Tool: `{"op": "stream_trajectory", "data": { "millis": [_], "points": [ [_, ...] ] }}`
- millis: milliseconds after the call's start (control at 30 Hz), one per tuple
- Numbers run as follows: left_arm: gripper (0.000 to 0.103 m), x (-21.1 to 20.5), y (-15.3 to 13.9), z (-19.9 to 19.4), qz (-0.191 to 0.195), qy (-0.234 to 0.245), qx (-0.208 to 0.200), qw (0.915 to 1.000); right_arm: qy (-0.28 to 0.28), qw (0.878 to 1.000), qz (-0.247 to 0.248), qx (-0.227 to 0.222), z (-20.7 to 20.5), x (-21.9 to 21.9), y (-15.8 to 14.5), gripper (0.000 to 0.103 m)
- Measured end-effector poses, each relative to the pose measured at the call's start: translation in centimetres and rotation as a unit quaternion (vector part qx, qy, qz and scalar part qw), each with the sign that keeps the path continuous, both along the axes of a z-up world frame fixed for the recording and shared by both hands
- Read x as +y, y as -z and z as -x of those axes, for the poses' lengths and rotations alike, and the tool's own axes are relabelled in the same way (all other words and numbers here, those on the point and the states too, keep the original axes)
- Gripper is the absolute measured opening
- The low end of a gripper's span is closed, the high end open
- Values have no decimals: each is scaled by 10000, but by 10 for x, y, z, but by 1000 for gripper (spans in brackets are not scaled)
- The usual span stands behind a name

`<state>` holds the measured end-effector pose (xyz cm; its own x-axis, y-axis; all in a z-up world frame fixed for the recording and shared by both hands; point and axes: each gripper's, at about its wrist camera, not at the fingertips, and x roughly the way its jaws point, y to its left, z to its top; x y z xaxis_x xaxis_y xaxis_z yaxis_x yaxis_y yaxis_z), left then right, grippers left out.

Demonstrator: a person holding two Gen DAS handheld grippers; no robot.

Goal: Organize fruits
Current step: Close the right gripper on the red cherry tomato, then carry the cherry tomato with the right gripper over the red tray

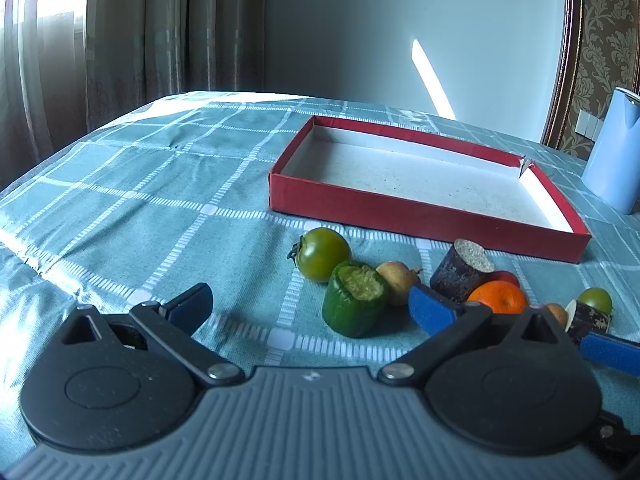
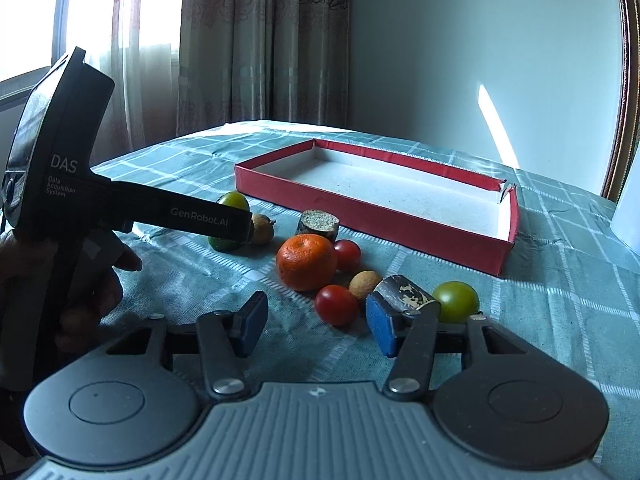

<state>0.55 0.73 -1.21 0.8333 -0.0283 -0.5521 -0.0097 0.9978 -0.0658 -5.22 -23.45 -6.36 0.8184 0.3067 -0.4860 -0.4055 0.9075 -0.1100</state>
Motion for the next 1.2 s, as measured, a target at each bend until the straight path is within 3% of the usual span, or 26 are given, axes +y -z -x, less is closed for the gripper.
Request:
{"op": "stream_trajectory", "data": {
  "millis": [100, 600, 700, 1200],
  "points": [
    [103, 0, 0, 0, 41, 16, -3, 10000, 76, 9999, 43, 128, -7, 2, 1, 40],
    [103, 3, -2, 1, 160, 51, -31, 9999, 398, 9987, 140, 278, -28, 5, 3, 37],
    [103, 3, -2, 1, 160, 51, -24, 9999, 516, 9981, 186, 266, -31, 5, 3, 26],
    [103, 3, 0, 0, 144, 44, 40, 9999, 178, 9997, -90, 126, -10, 7, -10, 25]
  ]
}}
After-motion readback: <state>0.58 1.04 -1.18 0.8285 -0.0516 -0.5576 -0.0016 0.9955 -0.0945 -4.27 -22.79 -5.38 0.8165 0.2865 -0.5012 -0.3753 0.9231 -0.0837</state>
